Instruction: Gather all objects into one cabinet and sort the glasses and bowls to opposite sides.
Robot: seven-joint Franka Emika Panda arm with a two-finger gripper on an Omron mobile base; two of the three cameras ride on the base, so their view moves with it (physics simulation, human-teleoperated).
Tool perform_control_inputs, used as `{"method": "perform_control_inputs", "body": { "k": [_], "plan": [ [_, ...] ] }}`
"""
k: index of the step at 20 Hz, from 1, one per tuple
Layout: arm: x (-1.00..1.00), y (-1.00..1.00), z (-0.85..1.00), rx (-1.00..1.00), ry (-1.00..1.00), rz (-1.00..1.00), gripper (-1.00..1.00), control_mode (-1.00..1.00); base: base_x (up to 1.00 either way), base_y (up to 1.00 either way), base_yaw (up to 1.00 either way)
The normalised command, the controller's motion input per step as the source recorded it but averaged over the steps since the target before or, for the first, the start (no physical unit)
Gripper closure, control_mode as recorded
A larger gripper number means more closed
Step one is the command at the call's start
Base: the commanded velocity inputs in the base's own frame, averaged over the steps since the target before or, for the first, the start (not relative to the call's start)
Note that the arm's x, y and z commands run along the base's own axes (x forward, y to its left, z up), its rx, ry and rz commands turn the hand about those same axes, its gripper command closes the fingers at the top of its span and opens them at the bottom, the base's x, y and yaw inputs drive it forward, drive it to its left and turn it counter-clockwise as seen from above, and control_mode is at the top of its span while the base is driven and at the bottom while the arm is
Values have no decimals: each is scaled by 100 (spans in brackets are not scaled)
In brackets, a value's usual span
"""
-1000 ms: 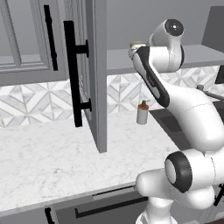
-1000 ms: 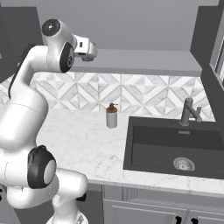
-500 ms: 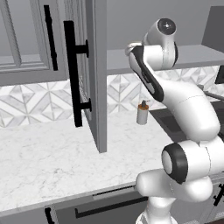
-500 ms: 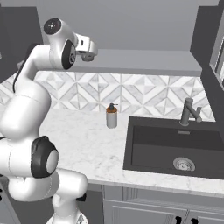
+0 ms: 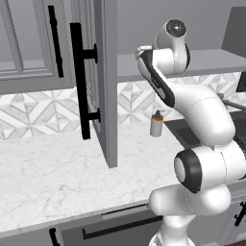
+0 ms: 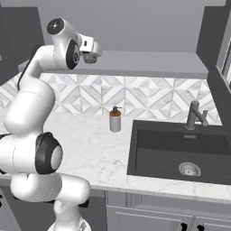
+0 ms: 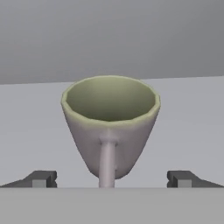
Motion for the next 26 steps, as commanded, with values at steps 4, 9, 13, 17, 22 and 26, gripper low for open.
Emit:
{"method": "perform_control_inputs", "body": {
  "k": [4, 9, 13, 17, 22, 26],
  "plan": [
    [8, 0, 0, 0, 0, -1, -100, -100, 0, 0, 0],
    [1, 0, 0, 0, 0, -1, 100, -100, 0, 0, 0],
    [0, 0, 0, 0, 0, 0, 100, -100, 0, 0, 0],
    [0, 0, 0, 0, 0, 0, 100, -100, 0, 0, 0],
    [0, 0, 0, 0, 0, 0, 100, -100, 0, 0, 0],
    [0, 0, 0, 0, 0, 0, 100, -100, 0, 0, 0]
  ]
}}
